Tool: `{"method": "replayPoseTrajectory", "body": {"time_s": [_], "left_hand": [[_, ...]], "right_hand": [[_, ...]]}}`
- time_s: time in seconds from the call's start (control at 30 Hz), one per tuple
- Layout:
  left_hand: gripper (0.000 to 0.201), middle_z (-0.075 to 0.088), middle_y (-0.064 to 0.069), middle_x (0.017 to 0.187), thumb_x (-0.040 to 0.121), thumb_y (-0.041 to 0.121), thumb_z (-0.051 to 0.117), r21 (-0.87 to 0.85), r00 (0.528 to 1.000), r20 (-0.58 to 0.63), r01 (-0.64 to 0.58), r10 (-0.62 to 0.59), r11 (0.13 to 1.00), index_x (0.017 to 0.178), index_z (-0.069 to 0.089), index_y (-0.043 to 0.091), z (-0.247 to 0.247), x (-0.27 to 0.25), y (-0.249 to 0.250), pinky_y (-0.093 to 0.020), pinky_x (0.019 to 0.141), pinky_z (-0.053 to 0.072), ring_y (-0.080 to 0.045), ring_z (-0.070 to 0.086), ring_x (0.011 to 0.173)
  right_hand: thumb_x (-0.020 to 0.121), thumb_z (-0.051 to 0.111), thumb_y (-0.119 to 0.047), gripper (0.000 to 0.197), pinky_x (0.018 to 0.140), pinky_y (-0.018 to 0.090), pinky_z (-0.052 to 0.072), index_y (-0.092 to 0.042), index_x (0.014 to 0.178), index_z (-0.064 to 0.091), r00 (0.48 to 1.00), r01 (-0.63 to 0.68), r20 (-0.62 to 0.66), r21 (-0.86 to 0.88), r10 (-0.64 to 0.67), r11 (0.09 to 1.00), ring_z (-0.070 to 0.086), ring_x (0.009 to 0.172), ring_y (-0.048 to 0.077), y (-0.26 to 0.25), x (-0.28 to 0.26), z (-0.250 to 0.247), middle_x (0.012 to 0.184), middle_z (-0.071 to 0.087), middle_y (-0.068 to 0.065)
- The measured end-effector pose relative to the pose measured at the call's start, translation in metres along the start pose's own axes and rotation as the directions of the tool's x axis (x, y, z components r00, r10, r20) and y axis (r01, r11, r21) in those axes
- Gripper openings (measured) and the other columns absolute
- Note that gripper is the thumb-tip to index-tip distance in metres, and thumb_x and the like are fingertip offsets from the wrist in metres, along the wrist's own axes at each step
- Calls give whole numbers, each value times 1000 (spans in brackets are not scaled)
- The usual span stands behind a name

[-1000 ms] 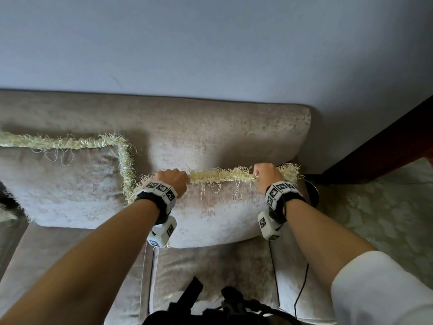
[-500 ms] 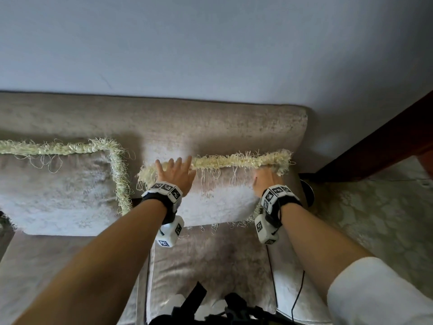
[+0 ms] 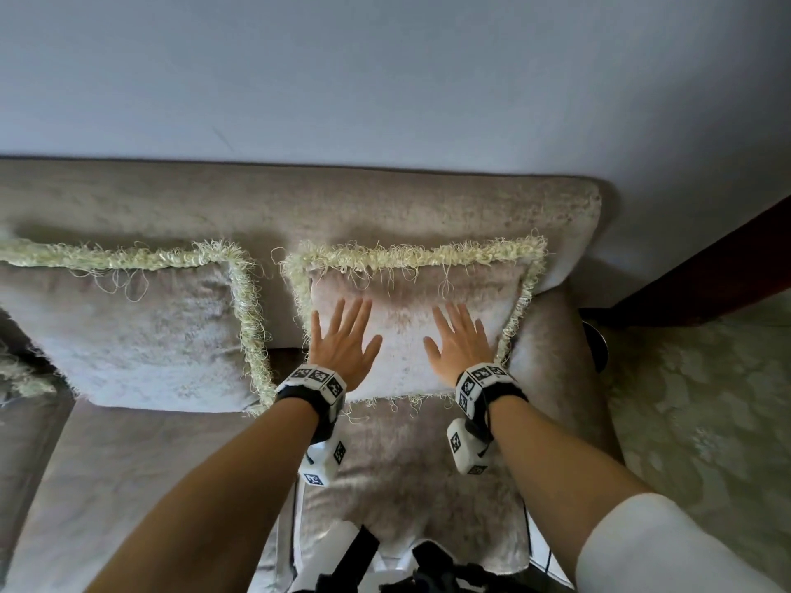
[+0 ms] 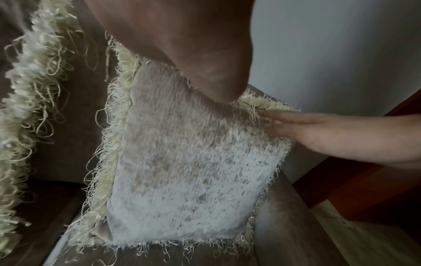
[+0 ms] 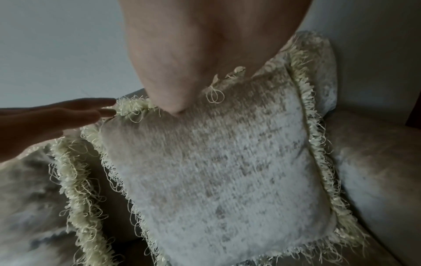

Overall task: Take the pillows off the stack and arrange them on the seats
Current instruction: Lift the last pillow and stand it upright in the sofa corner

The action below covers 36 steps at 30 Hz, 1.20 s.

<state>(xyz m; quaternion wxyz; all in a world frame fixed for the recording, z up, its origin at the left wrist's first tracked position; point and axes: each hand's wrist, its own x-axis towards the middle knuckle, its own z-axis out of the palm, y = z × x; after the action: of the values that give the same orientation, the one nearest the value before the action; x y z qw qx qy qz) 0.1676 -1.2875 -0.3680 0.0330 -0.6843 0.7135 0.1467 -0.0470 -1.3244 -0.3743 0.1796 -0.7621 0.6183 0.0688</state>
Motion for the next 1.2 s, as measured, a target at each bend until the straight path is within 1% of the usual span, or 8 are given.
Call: {"method": "replayPoseTrajectory", "body": {"time_s": [0.2, 0.43, 0.6, 0.73, 0.87, 0.97, 1.07, 1.2], "left_hand": [[68, -3, 9, 161, 95, 59, 10, -181, 994, -108, -34, 15, 983, 152, -12, 28, 8, 0, 5, -52, 119, -6, -12, -8, 148], [68, -8, 7, 162, 96, 54, 13, -124, 991, -113, -81, 67, 989, 153, -9, 25, 50, 17, 11, -52, 120, 0, -14, -9, 149], [70, -9, 3, 162, 96, 46, 21, -5, 976, -216, 25, -26, 1000, 153, -9, 20, 82, 37, 18, -58, 117, -5, -20, -6, 149], [65, -7, -1, 162, 98, 40, 21, -34, 975, -220, -38, 30, 999, 153, -6, 20, 109, 42, 43, -59, 118, 3, -23, -7, 149], [79, -15, 4, 161, 89, 29, 42, 113, 984, -172, -35, 54, 993, 154, -3, 28, 121, 52, 31, -60, 116, -3, -23, -12, 149], [91, -25, 0, 158, 84, 31, 49, 217, 979, -100, 193, -175, 957, 153, -11, 26, 116, 56, -12, -61, 115, -6, -28, -18, 147], [93, -20, -16, 158, 88, 38, 54, 67, 843, -29, 538, -537, 840, 152, -5, 8, 101, 43, -49, -61, 116, -2, -35, -14, 147], [93, -21, -10, 159, 81, 19, 49, -9, 925, -92, 370, -369, 929, 152, -11, 7, 101, 33, -26, -54, 119, -3, -25, -17, 147]], "right_hand": [[102, 18, -52, 65, 122, 42, -4, -30, 154, -12, 993, 0, -111, 256, 29, 967, -20, 147, 11, -17, 3, 19, 161, -21, -6], [103, 30, -41, 70, 122, 47, 2, -27, 152, -19, 953, 227, -225, 94, -201, 969, -15, 149, 14, -21, 13, 56, 161, -16, -5], [102, 30, -31, 70, 122, 48, 6, -22, 152, -18, 957, 114, -273, 49, -97, 992, -10, 150, 19, -12, 27, 87, 163, -13, 1], [102, 29, -32, 66, 120, 51, 11, -18, 155, -9, 968, 75, -246, 67, -56, 995, -8, 151, 22, -15, 36, 106, 163, -11, 4], [87, 57, -18, 96, 119, 57, 10, -26, 155, -10, 965, 202, -158, -50, -207, 978, -14, 149, 20, 20, 55, 106, 162, -16, -4], [88, 54, -25, 98, 115, 66, 3, -34, 151, -20, 996, -38, -86, -148, 25, 988, -16, 148, 21, 88, 68, 92, 160, -21, -10], [95, 42, -33, 83, 118, 61, 2, -29, 152, -19, 943, -332, -59, -68, 328, 941, -16, 149, 25, 126, 58, 82, 161, -22, -5], [95, 48, -31, 85, 120, 54, 4, -23, 154, -12, 952, -227, -197, 66, 235, 972, -6, 151, 25, 93, 34, 93, 163, -15, 3]]}}
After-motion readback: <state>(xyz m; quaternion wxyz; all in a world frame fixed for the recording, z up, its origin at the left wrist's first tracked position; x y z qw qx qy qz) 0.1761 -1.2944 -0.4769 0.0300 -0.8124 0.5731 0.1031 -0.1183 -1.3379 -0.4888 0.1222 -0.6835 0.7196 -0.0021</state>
